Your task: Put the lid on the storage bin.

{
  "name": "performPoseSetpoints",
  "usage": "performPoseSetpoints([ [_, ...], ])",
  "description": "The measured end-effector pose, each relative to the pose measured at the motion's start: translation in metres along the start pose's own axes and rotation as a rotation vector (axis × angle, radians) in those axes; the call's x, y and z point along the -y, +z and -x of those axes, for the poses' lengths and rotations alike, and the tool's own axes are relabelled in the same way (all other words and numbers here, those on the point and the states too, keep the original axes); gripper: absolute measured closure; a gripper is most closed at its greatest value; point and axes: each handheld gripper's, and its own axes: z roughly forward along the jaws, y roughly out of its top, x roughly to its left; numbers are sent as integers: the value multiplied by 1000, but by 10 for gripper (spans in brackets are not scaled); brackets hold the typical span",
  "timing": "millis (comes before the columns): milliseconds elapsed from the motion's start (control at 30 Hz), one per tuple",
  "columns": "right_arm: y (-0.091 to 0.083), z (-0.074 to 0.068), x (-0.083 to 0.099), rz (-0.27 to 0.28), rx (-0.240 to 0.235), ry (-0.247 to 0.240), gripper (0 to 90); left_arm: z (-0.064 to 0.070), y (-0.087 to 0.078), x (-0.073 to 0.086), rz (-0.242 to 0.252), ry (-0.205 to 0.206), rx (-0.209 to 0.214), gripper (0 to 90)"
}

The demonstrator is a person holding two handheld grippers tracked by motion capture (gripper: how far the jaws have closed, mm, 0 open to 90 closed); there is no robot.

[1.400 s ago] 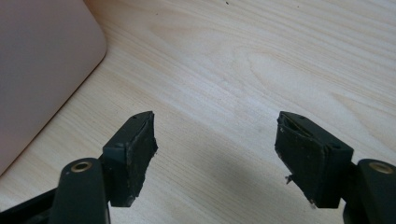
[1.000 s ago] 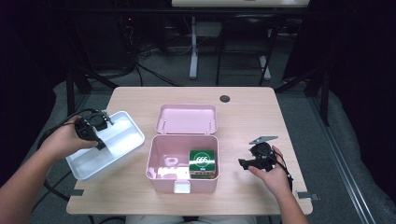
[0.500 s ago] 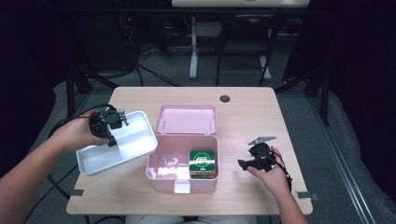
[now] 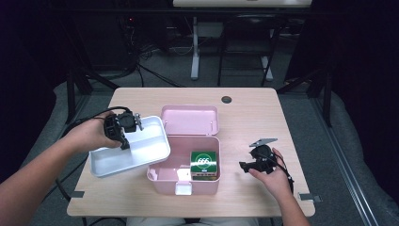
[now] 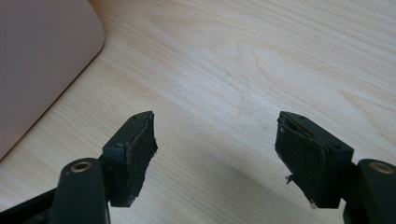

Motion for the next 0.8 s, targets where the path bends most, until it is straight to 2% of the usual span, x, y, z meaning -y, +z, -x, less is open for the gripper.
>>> performPoseSetpoints([
  [233, 1, 0, 0, -6, -1, 4, 282, 3, -2, -3, 27, 20, 1, 894],
  [400, 1, 0, 0, -5, 0, 3, 282, 9, -6, -10, 98, 41, 5, 894],
  [533, 1, 0, 0, -7, 1, 6, 282, 14, -5, -20, 127, 76, 13, 894],
  [700, 2, 0, 0, -7, 0, 8, 282, 19, -8, -32, 206, 105, 23, 894],
  [800, 2, 0, 0, -7, 1, 7, 282, 21, -12, -39, 230, 123, 30, 894],
])
